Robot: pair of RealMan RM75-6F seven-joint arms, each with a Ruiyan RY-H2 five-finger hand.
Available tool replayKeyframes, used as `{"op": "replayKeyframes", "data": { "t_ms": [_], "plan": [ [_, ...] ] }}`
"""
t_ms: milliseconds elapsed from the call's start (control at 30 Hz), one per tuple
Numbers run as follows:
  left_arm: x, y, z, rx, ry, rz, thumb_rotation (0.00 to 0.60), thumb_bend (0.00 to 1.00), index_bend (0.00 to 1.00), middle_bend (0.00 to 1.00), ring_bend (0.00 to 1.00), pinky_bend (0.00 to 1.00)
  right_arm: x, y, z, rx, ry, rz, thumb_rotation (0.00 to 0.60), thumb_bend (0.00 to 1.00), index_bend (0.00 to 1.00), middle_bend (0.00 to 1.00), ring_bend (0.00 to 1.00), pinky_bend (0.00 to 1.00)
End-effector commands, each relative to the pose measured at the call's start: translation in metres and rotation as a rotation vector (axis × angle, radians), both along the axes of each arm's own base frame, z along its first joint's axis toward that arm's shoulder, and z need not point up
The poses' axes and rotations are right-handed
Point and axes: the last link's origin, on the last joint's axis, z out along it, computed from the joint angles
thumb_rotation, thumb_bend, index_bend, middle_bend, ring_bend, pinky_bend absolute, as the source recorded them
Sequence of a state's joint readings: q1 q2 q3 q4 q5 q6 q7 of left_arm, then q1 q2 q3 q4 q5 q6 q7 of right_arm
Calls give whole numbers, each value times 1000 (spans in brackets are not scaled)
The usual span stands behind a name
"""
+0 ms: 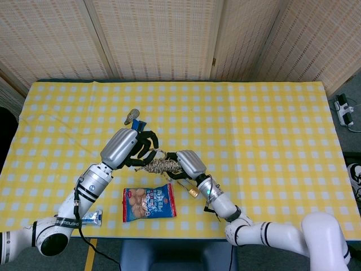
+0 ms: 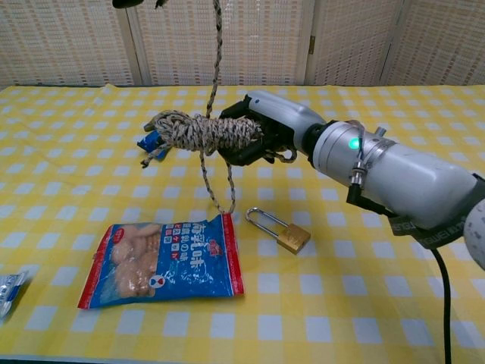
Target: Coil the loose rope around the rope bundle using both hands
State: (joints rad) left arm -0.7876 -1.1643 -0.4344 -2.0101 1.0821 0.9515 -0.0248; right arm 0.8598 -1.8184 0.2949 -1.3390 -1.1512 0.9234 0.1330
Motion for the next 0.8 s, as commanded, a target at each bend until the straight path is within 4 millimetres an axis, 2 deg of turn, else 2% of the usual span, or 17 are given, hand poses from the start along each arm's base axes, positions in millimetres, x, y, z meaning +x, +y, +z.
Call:
{"op": "replayKeyframes", "data": {
  "t_ms": [33, 233, 433, 633, 800],
  "plan": [
    [-5, -9, -1, -42, -21, -1, 600, 577, 733, 894, 874, 833, 6, -5, -5, -46, -51, -43, 600, 654, 959, 780, 855, 769],
    [-19, -23, 0, -73, -27, -19, 600, 578, 733, 895, 874, 833, 10, -11, -7, -129, -189, -120, 600, 654, 959, 780, 856, 768],
    [-38, -38, -3, -107, -12, -34, 600, 580, 733, 895, 874, 833, 17, -16, 2, -193, -419, -179, 600, 654, 958, 780, 855, 769],
    [-74, -45, -9, -135, 27, 12, 600, 580, 733, 894, 874, 833, 18, -24, 24, -170, -699, -267, 600, 654, 959, 782, 856, 775],
    [-114, -38, -12, -130, 35, 119, 600, 580, 733, 894, 873, 833, 14, -30, 50, -158, -768, -269, 600, 654, 962, 785, 856, 779]
  ]
}}
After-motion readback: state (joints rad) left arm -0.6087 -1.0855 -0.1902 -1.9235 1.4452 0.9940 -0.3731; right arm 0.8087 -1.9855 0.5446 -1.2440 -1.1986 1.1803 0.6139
